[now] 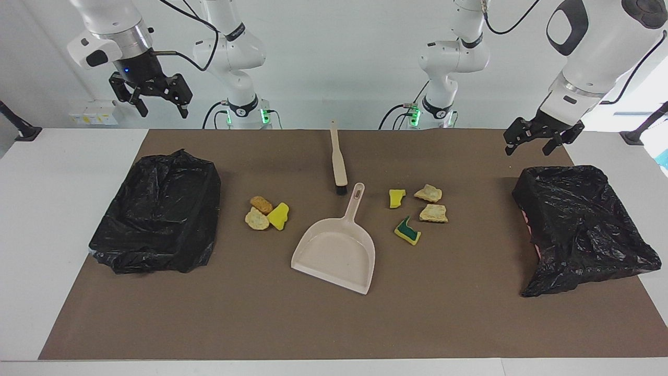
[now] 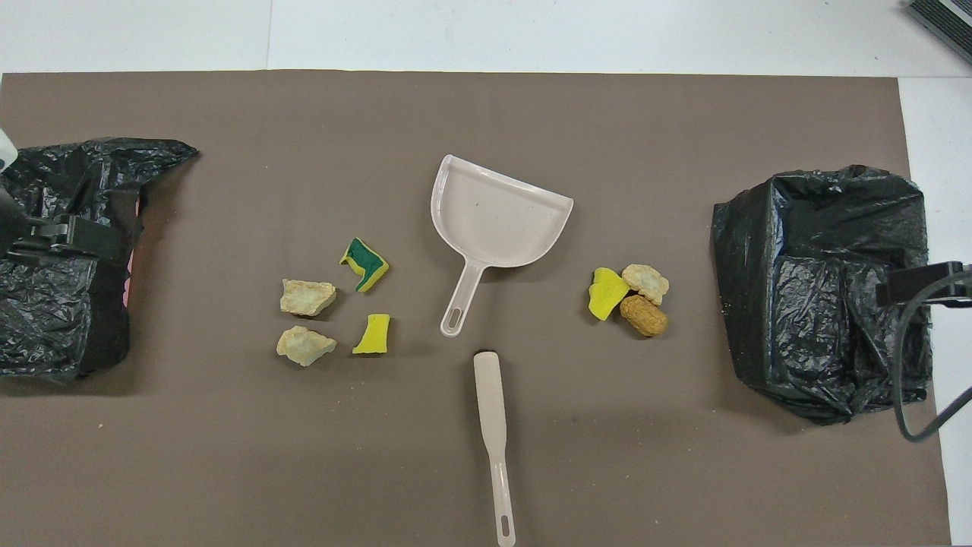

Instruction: Sweep and dump trash in bin

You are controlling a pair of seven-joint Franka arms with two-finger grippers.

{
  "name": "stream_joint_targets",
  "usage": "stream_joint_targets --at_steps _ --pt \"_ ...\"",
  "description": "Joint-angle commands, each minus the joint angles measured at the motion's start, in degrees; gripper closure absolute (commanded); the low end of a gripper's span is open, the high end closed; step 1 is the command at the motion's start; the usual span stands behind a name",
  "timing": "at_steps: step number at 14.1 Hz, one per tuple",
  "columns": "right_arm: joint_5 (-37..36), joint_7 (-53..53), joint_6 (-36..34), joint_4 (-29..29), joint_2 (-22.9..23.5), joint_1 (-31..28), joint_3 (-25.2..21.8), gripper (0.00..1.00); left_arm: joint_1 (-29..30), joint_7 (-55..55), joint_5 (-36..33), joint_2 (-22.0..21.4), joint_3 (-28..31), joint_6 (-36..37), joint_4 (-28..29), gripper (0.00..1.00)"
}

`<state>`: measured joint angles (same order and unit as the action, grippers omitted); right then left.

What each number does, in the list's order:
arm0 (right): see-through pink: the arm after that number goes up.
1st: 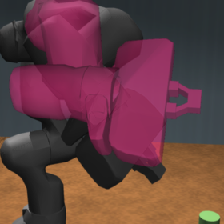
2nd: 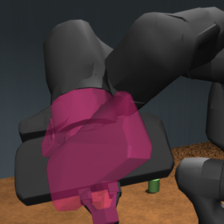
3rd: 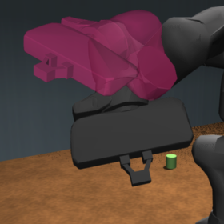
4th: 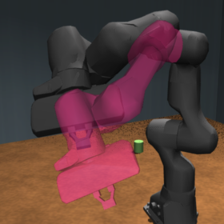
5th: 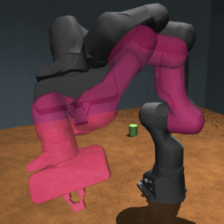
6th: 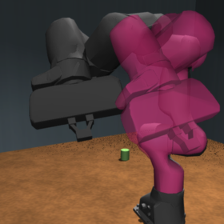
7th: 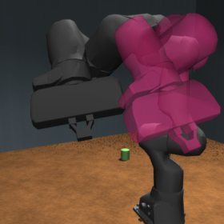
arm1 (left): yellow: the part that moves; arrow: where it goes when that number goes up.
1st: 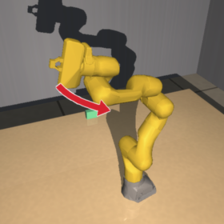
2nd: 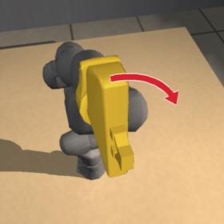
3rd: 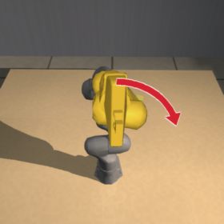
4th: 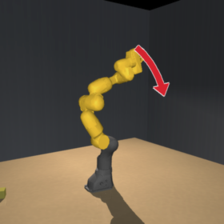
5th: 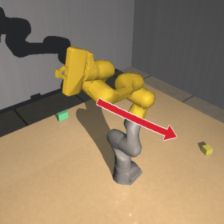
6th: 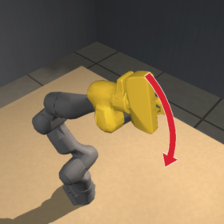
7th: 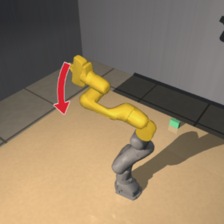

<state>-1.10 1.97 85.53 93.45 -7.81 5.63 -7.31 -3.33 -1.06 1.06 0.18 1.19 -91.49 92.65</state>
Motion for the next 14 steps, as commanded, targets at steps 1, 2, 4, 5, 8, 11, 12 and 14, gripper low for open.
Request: stream_joint_targets --at_steps 1,2,4,5,8,11,12,14 --pt "0.0 -1.4 -0.9 0.7 -1.0 -0.3 0.1 0.0 0.2 -0.2 0.4 -1.3 -0.1 -0.2 1.5 0.0" --pt "0.0 -1.4 -0.9 0.7 -1.0 -0.3 0.1 0.0 0.3 -0.4 0.4 -1.4 -0.1 0.1 1.6 0.0" --pt "0.0 -1.1 -0.8 0.7 -1.0 -0.3 0.1 0.0 0.3 -0.4 0.4 -1.4 -0.1 0.6 1.6 0.0" --pt "0.0 -1.0 -0.7 0.8 -1.0 -0.3 0.1 0.0 0.3 -0.6 0.4 -1.5 -0.1 0.6 1.7 0.0" --pt "0.0 -1.1 -0.8 0.8 -1.0 -0.3 0.0 0.0 -0.2 -0.4 0.5 -1.5 -0.2 0.6 1.7 0.0" --pt "0.0 -1.2 -0.7 0.9 -1.1 -0.3 0.1 0.0 -0.4 -0.6 0.7 -1.6 -0.2 0.6 1.7 0.0" --pt "0.0 -1.2 -0.8 1.0 -1.1 -0.3 0.1 0.0 -0.4 -0.6 0.9 -1.6 -0.3 0.7 1.7 0.0" --pt "0.0 -1.3 -0.8 1.2 -1.3 -0.4 0.0 0.0 -0.5 -0.6 0.9 -1.6 -0.7 0.6 1.8 0.0"
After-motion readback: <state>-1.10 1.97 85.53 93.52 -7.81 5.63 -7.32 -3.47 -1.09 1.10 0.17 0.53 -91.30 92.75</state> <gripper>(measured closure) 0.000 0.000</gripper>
